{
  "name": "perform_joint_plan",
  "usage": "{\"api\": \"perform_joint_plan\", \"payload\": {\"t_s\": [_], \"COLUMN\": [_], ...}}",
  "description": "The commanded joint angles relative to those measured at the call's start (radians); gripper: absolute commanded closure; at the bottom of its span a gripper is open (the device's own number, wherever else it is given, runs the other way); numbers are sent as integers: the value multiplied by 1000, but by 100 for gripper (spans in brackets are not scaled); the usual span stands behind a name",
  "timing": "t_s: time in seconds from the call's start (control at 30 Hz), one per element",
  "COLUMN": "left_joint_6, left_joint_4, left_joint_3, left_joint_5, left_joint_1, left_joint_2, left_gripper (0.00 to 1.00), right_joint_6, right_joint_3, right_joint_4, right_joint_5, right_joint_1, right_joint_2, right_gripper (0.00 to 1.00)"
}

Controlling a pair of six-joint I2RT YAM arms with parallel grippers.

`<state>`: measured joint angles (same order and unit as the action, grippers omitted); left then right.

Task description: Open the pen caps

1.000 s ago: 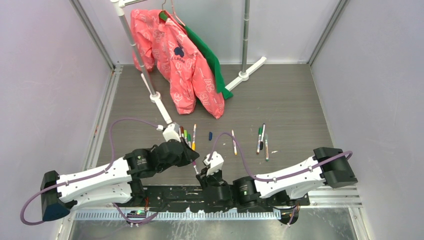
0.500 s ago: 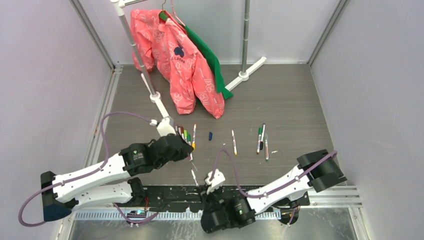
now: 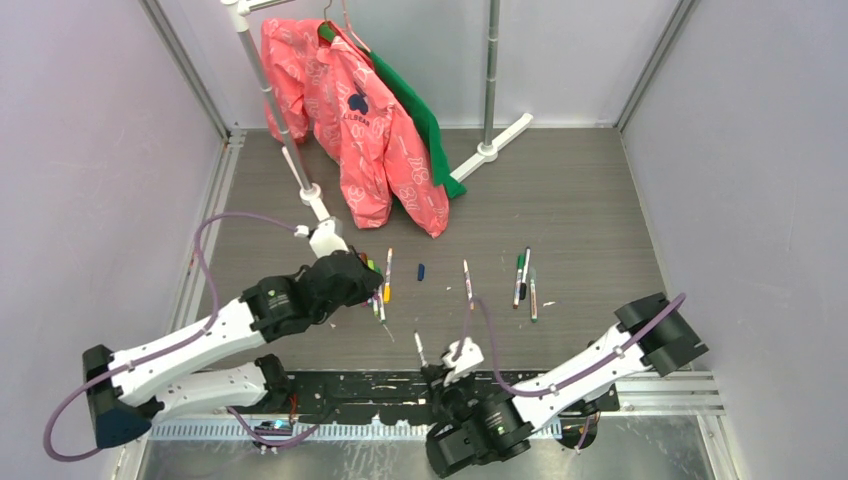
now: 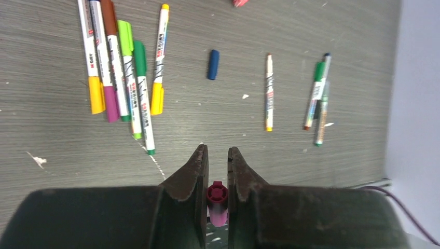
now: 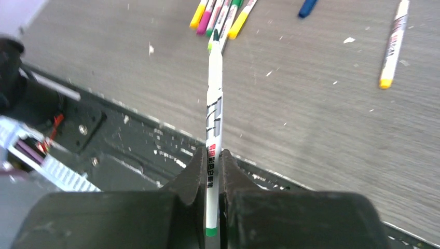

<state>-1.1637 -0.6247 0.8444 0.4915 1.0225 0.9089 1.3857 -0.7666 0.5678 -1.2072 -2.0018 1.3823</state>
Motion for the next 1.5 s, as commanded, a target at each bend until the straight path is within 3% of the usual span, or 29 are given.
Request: {"api": "perform_joint_plan", "payload": {"t_s": [0.0,0.13,0.27,0.33,0.53,0.7,0.83,1.0,1.17,1.47], "left_joint_6": [103,151,205,221,260,300,317,333,341,345], "left_joint_4": [58,89,93,89,175,198,226,239,252,274], "left_joint_3": [24,45,121,165,237,298,323,349,349,333], "left_joint_5": [1,26,43,43,-56,-108,-151,-197,-226,-263], "left_joint_1": [-2,-4,-16,-29,-112,-166,-202,-237,-251,-251], "left_joint_2": [106,258,424,506,682,772,824,867,890,952], "left_gripper": [100,100,100,100,100,100,100,100,100,97], "right_joint_6": [504,795,771,600,-192,-541,-656,-723,-741,-753], "right_joint_3": [-98,-121,-106,-89,37,119,123,120,133,116], "right_joint_4": [550,921,970,868,303,12,-110,-221,-297,-362], "right_joint_5": [-174,-195,-177,-151,5,321,517,689,781,823], "right_joint_1": [-7,10,81,157,484,811,980,1104,1189,1229], "right_joint_2": [-92,-150,-243,-306,-534,-590,-482,-348,-249,-77], "right_gripper": [99,99,99,99,99,99,99,99,99,99]}}
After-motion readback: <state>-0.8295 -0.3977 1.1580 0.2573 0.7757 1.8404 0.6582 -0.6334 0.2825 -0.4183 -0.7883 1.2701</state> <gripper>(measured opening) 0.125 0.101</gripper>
